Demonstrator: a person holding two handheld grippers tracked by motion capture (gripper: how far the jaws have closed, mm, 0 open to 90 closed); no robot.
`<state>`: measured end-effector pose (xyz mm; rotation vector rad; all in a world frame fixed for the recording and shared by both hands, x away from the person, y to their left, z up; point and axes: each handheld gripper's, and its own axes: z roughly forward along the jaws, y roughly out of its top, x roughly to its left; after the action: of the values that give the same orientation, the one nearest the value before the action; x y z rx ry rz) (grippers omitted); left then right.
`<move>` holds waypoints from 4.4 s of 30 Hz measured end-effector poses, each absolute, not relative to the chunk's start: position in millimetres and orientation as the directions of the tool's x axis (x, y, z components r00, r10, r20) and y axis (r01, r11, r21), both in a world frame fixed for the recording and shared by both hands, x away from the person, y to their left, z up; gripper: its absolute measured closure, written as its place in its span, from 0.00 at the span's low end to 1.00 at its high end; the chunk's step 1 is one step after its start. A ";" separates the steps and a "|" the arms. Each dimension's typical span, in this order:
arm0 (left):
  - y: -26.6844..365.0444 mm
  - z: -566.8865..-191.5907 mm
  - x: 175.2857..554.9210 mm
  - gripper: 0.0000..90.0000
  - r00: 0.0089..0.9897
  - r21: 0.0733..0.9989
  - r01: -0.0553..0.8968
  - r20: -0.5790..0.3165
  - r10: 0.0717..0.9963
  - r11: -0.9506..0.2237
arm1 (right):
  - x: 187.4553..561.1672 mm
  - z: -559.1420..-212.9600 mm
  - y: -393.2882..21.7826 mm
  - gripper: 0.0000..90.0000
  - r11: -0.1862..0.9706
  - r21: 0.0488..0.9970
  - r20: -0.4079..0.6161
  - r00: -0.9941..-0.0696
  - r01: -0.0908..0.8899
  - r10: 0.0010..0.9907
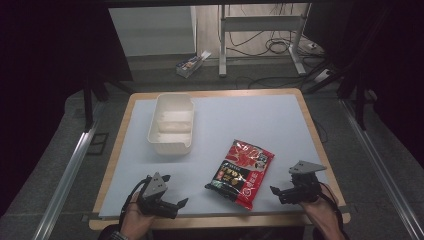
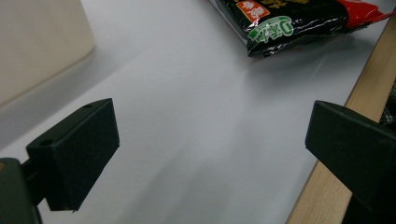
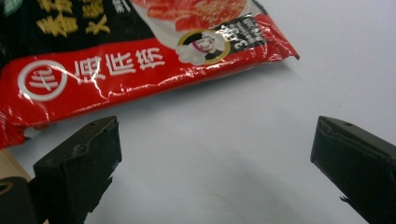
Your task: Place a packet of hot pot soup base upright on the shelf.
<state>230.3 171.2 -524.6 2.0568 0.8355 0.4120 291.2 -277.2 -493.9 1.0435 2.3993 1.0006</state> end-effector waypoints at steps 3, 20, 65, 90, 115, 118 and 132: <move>174.3 -526.2 232.6 0.03 0.715 0.810 0.425 -0.027 0.699 -0.404 | 294.2 -494.0 -280.5 0.01 0.449 0.740 0.002 -0.670 0.500 0.742; 176.8 -526.4 233.1 0.01 0.710 0.812 0.414 -0.006 0.704 -0.411 | 295.5 -502.4 -275.7 0.00 0.512 0.715 -0.055 -0.691 0.477 0.721; 173.6 -527.0 233.1 0.01 0.716 0.796 0.428 -0.010 0.698 -0.428 | 274.8 -512.7 -215.3 0.96 0.699 0.591 0.023 -0.875 0.403 0.484; 171.1 -526.6 234.9 0.03 0.705 0.785 0.452 -0.022 0.709 -0.425 | 288.3 -518.6 -170.1 0.99 0.699 0.600 0.034 -0.885 0.389 0.464; 168.9 -524.9 236.4 0.05 0.707 0.787 0.458 -0.040 0.706 -0.414 | 299.4 -521.0 -144.6 0.97 0.710 0.614 -0.005 -0.898 0.345 0.440; 167.3 -523.5 238.9 0.06 0.708 0.787 0.455 -0.037 0.705 -0.416 | 297.5 -520.2 -146.6 0.91 0.708 0.613 0.016 -0.901 0.352 0.434; 154.2 -517.4 253.7 0.08 0.705 0.795 0.438 -0.013 0.709 -0.420 | 286.4 -508.4 -166.1 0.74 0.686 0.640 -0.017 -0.886 0.346 0.463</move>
<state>253.7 154.2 -517.4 2.0796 0.8731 0.4147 286.4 -166.1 -508.4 0.6584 2.7190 0.9770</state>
